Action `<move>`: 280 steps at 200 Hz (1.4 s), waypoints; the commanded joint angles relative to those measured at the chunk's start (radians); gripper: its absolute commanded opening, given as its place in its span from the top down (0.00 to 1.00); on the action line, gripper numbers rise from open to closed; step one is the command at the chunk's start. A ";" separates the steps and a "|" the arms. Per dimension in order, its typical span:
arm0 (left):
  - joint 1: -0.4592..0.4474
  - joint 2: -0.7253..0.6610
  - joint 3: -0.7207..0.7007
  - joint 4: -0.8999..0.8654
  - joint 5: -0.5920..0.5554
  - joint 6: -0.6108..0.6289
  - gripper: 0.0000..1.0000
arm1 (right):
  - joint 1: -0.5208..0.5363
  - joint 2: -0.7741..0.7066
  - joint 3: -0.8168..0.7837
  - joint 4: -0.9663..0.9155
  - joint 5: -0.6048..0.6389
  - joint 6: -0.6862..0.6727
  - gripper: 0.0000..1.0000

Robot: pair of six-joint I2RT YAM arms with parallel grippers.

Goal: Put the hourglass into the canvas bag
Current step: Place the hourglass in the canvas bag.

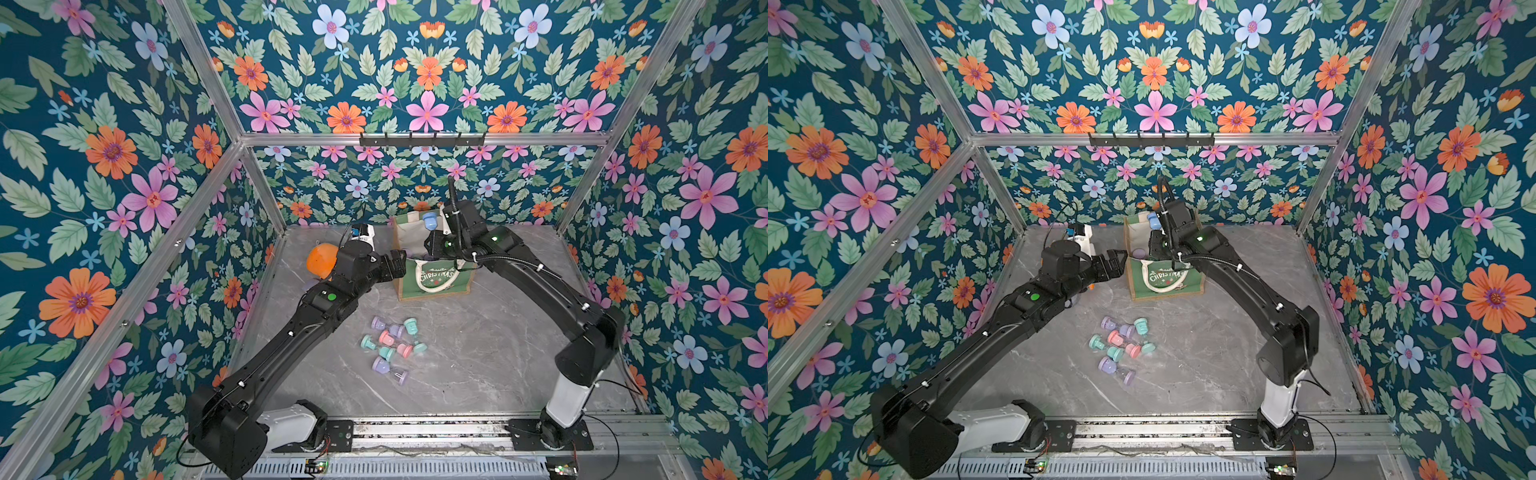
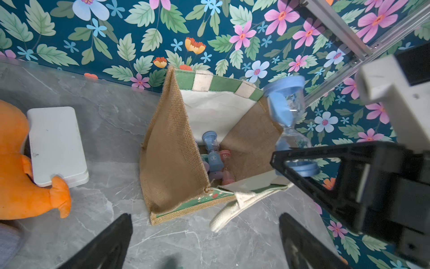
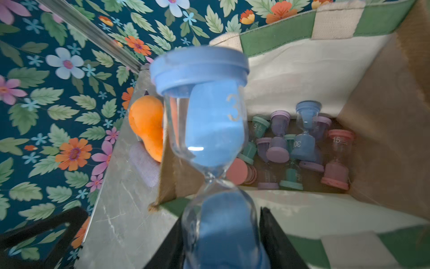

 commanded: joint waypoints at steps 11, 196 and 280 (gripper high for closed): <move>0.035 0.022 -0.016 0.061 0.022 -0.002 0.00 | -0.011 0.124 0.106 -0.023 0.006 -0.014 0.72; 0.117 0.106 -0.054 0.135 0.133 -0.043 0.00 | -0.023 0.535 0.334 -0.086 -0.071 -0.009 0.73; 0.118 0.105 -0.047 0.144 0.166 -0.056 0.00 | -0.023 0.537 0.362 -0.115 -0.039 -0.025 0.51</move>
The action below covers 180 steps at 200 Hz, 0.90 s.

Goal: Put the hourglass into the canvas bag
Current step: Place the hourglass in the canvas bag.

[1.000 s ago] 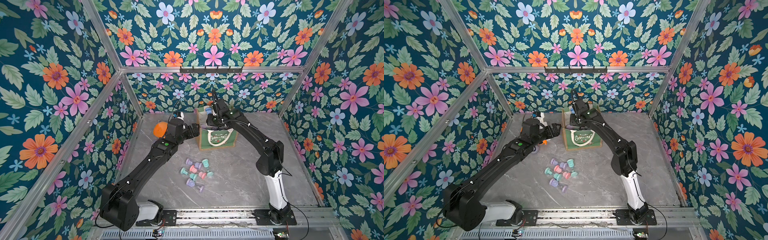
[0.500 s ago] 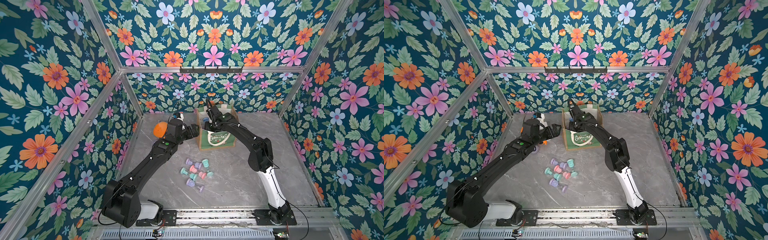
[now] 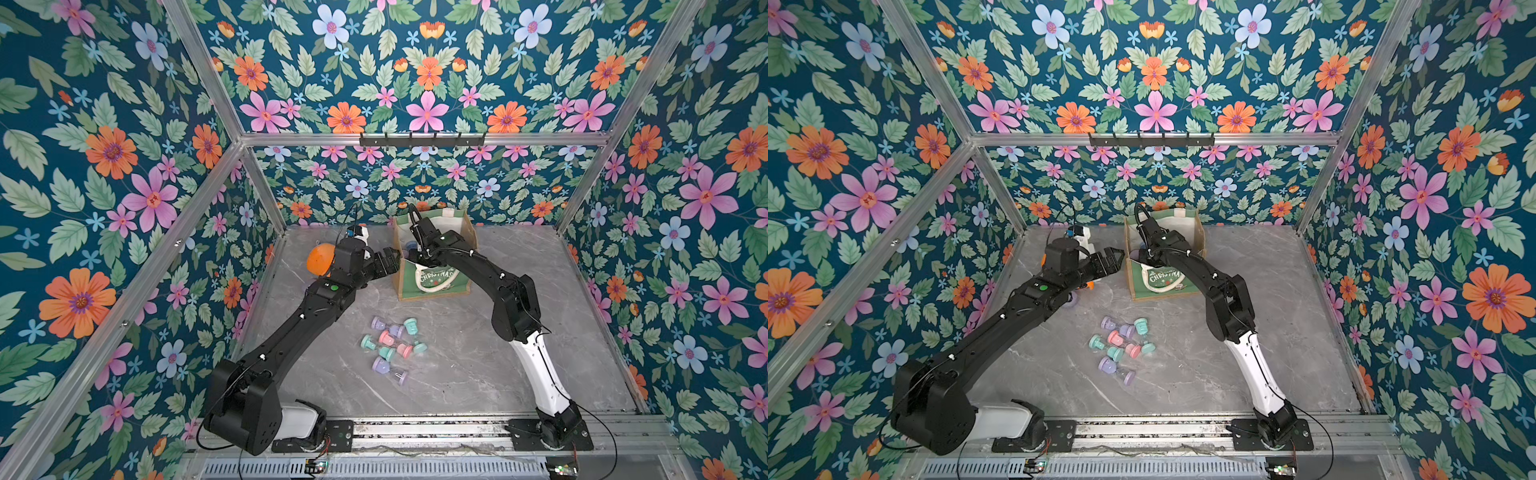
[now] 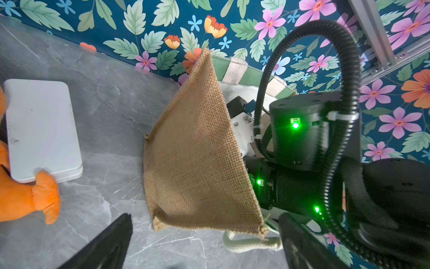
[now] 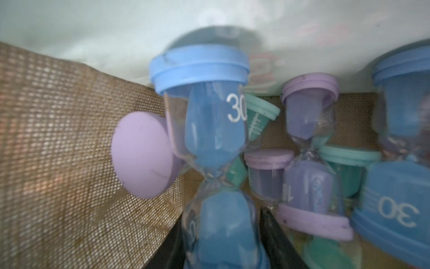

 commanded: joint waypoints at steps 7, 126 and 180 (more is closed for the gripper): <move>0.001 -0.001 0.007 0.026 0.015 -0.003 0.00 | 0.002 -0.034 0.013 -0.011 0.011 -0.011 0.51; 0.001 -0.083 -0.017 -0.036 0.021 0.014 0.00 | 0.003 -0.354 -0.066 -0.051 -0.049 -0.030 0.28; -0.007 -0.192 -0.095 -0.105 0.015 0.018 0.00 | 0.086 -0.617 -0.337 -0.017 0.014 -0.037 0.26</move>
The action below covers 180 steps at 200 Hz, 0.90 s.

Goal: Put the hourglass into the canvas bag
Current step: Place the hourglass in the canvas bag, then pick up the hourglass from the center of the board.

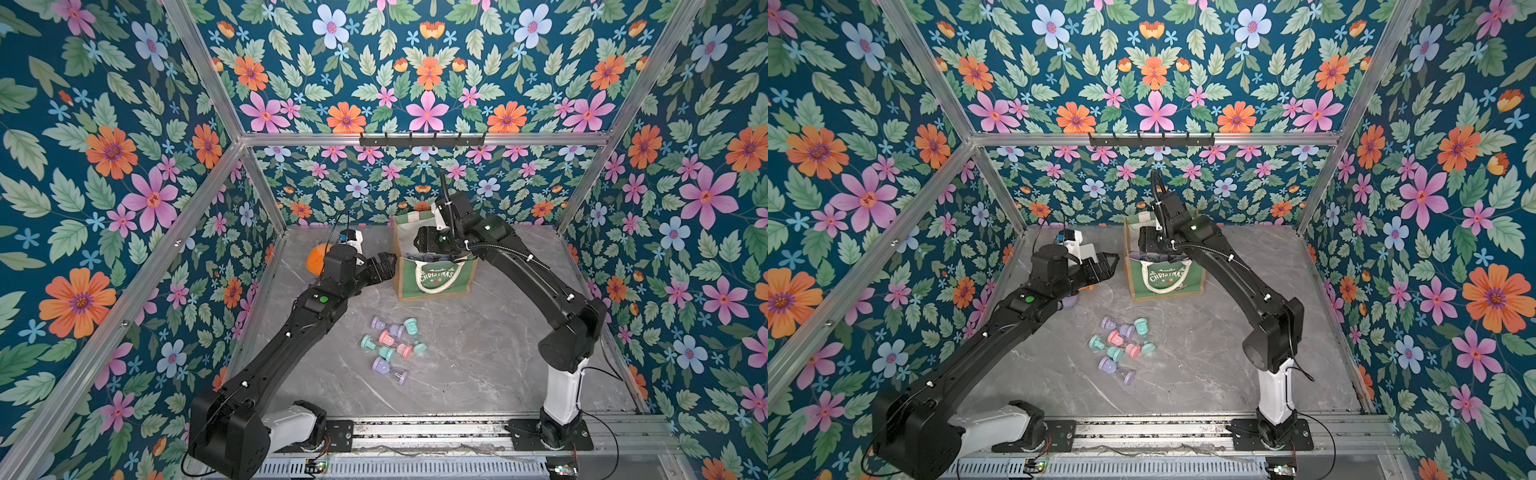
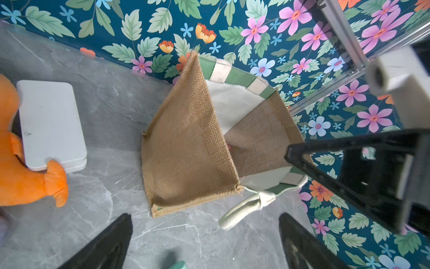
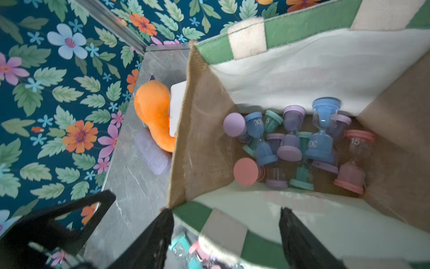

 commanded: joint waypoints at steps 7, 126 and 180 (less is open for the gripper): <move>-0.008 -0.054 -0.032 -0.064 -0.007 0.018 0.00 | 0.057 -0.124 -0.146 0.021 0.064 -0.004 0.26; -0.117 -0.263 -0.284 -0.147 -0.102 -0.088 0.00 | 0.331 -0.296 -0.759 0.272 0.171 0.203 0.25; -0.145 -0.286 -0.340 -0.118 -0.157 -0.129 0.00 | 0.334 -0.174 -0.851 0.357 0.150 0.283 0.26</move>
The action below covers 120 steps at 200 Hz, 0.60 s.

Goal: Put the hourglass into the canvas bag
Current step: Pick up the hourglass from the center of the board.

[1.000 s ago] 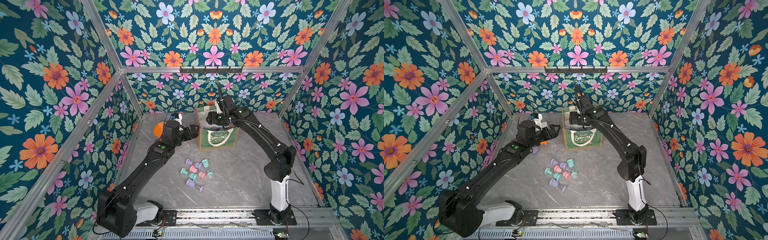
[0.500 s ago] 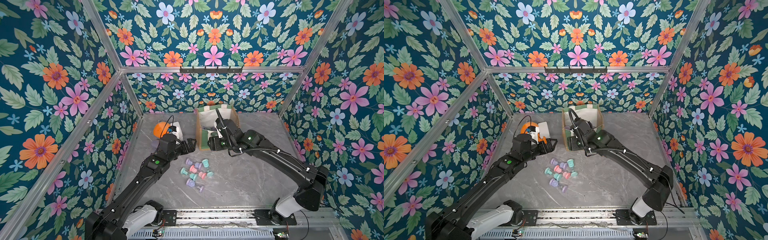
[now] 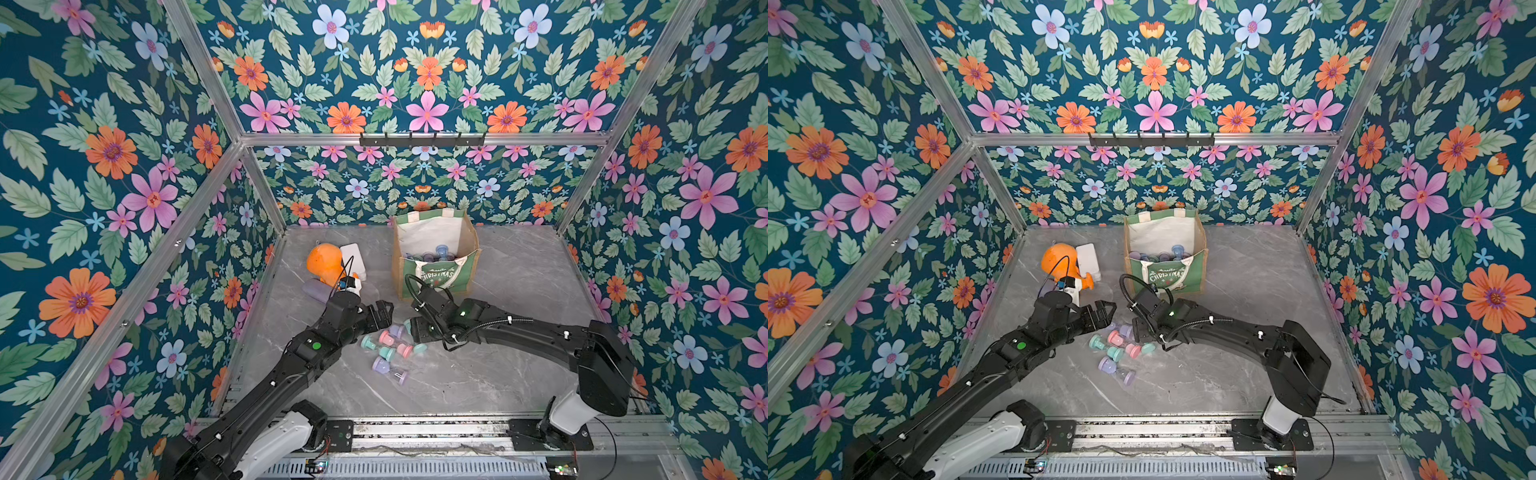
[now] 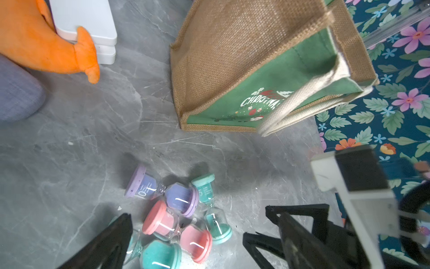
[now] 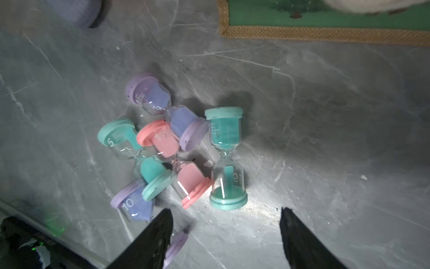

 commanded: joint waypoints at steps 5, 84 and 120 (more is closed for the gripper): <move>-0.001 -0.001 -0.009 0.026 -0.039 -0.017 0.00 | 0.003 0.055 -0.017 0.062 -0.004 0.055 0.26; 0.000 0.033 0.008 0.017 -0.014 0.013 0.00 | 0.008 0.167 0.008 0.023 0.042 0.073 0.30; -0.001 0.038 0.007 0.021 -0.020 0.017 0.00 | 0.008 0.194 0.010 0.027 0.041 0.071 0.33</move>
